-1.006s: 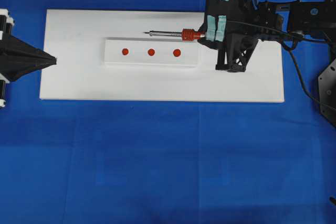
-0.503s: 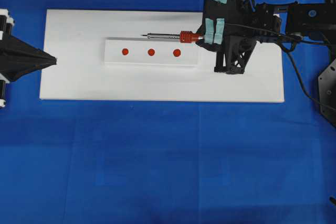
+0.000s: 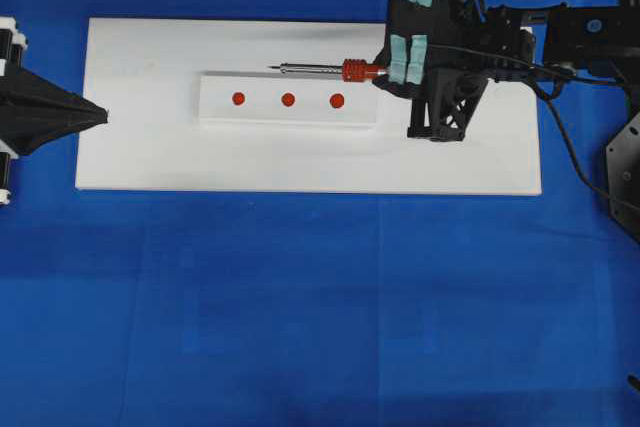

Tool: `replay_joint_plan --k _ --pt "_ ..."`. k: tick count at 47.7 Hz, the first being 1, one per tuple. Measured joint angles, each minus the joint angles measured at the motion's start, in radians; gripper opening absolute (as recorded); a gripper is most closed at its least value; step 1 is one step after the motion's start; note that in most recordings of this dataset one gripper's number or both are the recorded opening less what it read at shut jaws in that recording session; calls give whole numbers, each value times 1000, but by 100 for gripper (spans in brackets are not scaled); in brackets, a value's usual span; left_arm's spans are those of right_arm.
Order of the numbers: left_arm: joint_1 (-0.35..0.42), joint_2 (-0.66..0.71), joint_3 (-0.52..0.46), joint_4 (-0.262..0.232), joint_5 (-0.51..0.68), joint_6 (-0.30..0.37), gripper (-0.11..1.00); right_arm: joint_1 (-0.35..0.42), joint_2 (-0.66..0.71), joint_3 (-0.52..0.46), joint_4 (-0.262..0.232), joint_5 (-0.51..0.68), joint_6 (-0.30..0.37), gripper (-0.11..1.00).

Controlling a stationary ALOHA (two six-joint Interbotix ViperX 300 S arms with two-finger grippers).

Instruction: Touch the tip of the soldering iron to the mark.

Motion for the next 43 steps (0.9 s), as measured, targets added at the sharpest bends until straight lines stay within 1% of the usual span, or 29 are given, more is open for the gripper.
replay_joint_plan --k 16,29,43 --pt "0 0 0 0 0 0 0 3 118 -78 -2 34 0 6" --pt "2 0 0 2 6 0 0 20 218 -140 0 32 0 6" --pt "0 0 2 0 17 0 0 29 279 -169 0 20 -2 6"
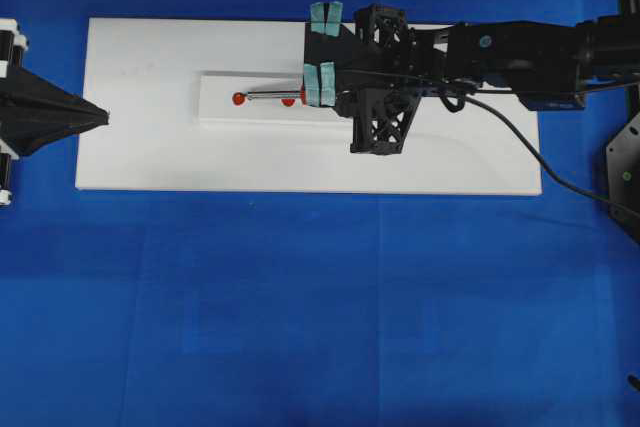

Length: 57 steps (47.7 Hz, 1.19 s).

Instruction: Touch the tip of the soldering iron to the mark.

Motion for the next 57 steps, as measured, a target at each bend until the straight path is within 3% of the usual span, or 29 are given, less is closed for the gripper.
replay_joint_plan --k 57 --pt "0 -6 0 2 2 2 0 0 9 0 0 15 2 6"
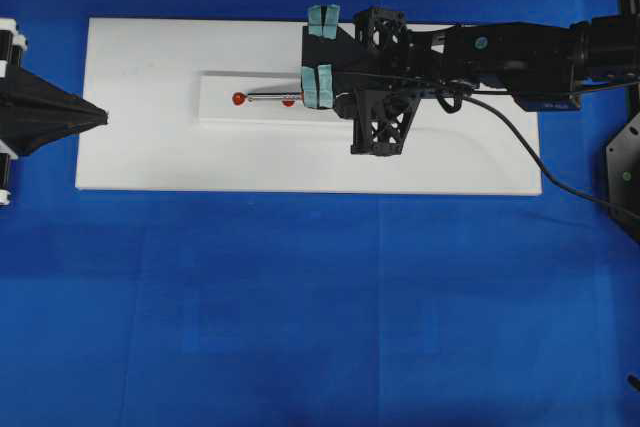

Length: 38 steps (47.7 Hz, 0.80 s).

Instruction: Touch the tip of the soldering iron to the mark.

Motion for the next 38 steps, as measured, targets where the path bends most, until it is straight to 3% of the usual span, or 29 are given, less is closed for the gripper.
replay_joint_plan --k 26,38 --pt "0 0 0 -2 2 0 0 0 0 -3 0 3 -2 6" --pt "0 0 2 0 2 -2 0 0 -61 -26 -6 67 -2 6"
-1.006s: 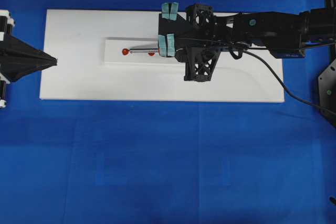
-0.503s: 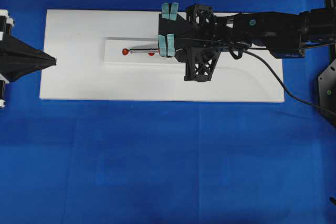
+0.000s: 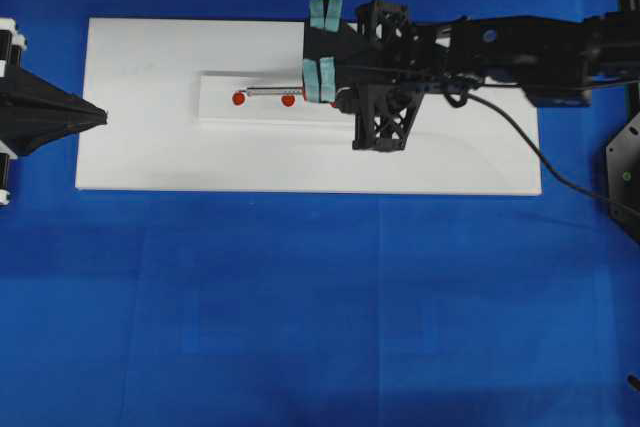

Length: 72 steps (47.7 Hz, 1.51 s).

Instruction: Touch the tip of the soldering iron to the mark.

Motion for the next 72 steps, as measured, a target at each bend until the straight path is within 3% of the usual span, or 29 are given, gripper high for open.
replay_joint_plan --k 12,40,72 --pt "0 0 -2 -2 0 0 0 0 -81 -29 -25 74 2 6" --pt "0 0 -2 0 0 2 0 0 -94 -28 -29 107 3 6" --pt "0 0 -2 0 -3 0 0 -14 -242 141 -29 129 12 6"
